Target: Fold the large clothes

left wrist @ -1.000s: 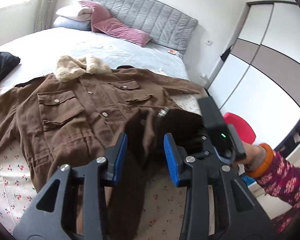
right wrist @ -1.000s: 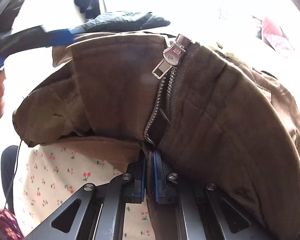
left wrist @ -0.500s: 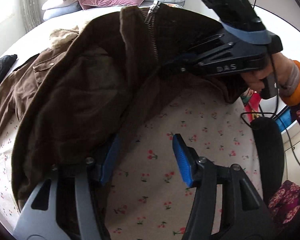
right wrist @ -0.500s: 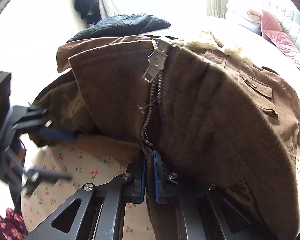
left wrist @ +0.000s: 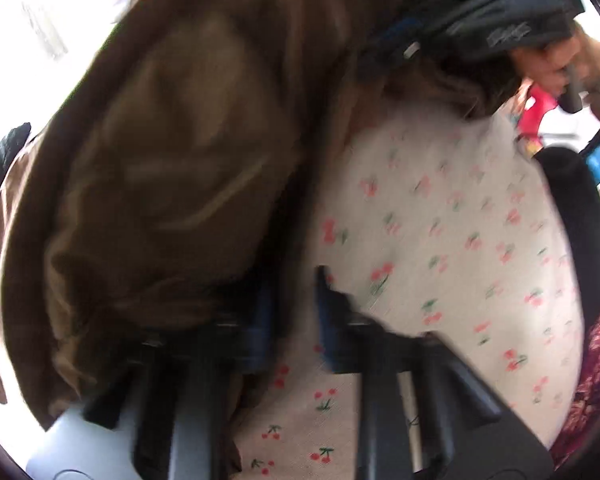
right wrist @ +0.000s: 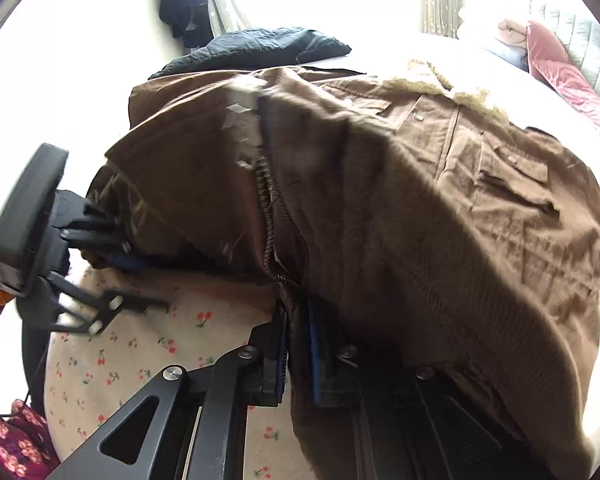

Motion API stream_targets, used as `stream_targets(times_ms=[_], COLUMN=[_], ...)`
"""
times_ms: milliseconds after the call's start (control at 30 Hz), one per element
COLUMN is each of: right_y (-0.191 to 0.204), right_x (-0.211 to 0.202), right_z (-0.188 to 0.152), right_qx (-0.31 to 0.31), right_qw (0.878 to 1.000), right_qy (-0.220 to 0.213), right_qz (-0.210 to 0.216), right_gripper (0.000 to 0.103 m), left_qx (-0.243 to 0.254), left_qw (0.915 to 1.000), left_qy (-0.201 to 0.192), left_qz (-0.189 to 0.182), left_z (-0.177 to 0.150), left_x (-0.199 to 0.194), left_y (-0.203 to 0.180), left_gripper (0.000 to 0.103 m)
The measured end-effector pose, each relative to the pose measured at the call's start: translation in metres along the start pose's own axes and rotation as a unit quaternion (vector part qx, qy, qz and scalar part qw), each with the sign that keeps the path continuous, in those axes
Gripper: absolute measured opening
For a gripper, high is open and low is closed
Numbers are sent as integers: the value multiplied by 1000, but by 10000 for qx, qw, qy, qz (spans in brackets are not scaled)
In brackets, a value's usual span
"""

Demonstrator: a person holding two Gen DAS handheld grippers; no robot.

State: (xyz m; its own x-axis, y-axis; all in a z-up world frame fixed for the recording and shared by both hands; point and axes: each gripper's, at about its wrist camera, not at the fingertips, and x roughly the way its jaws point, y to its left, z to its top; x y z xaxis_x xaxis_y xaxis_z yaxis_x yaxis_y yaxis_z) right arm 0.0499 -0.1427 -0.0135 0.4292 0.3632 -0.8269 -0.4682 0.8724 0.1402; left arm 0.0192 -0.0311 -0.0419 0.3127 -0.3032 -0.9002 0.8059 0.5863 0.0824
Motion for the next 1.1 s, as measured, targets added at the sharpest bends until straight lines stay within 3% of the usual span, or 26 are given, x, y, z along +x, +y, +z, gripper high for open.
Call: stream_targets(times_ms=[67,267,333,400,500,533,633,767,867,933,1000,1100], right_y=[7,27,34,39,38,36,32,34,45,51,57,68], right_x=[2,14,17,21,27,27,3,-70,-107,-114,-107,-91], right_z=[-7,-39,-49,-60,-74,-74,-60,-41,-38,-43,-53,-81], right_qx=[-54,-510,-773,-1075,-1506,-1458,-1253,-1092,-1188,-1275,-1345,-1491], right_qw=[9999,9963,9924,9854,9698,9699,9734,9822,9824,9807,9783,9774], right_qy=[80,545,626,717,756,734,525,116,96,317,655,1243], right_qz=[-47,-432,-724,-1107,-1764,-1806,-1846,-1525,-1440,-1445,-1431,-840], right_gripper=[16,39,47,47,41,5,5,5,5,5,4,0], left_qx=[-237,-869,-987,-980,-954,-962,-913,-875,-537,-207,96,322], left_qw=[9997,9944,9924,9921,9928,9928,9921,9849,9836,9867,9892,9906], left_qy=[-60,-609,-734,-778,-730,-704,-849,-1484,-1706,-1591,-1340,-933], left_qz=[-69,-11,-84,20,-6,-96,-152,-188,-217,-274,-588,-943], left_z=[-3,5,6,7,7,7,5,-4,-14,-22,-36,-58], left_x=[2,-29,-39,-45,-44,-44,-66,-128,-163,-168,-165,-154], left_y=[6,29,37,42,41,39,31,27,12,-3,-19,-39], left_gripper=[5,4,4,4,4,4,4,3,3,1,0,0])
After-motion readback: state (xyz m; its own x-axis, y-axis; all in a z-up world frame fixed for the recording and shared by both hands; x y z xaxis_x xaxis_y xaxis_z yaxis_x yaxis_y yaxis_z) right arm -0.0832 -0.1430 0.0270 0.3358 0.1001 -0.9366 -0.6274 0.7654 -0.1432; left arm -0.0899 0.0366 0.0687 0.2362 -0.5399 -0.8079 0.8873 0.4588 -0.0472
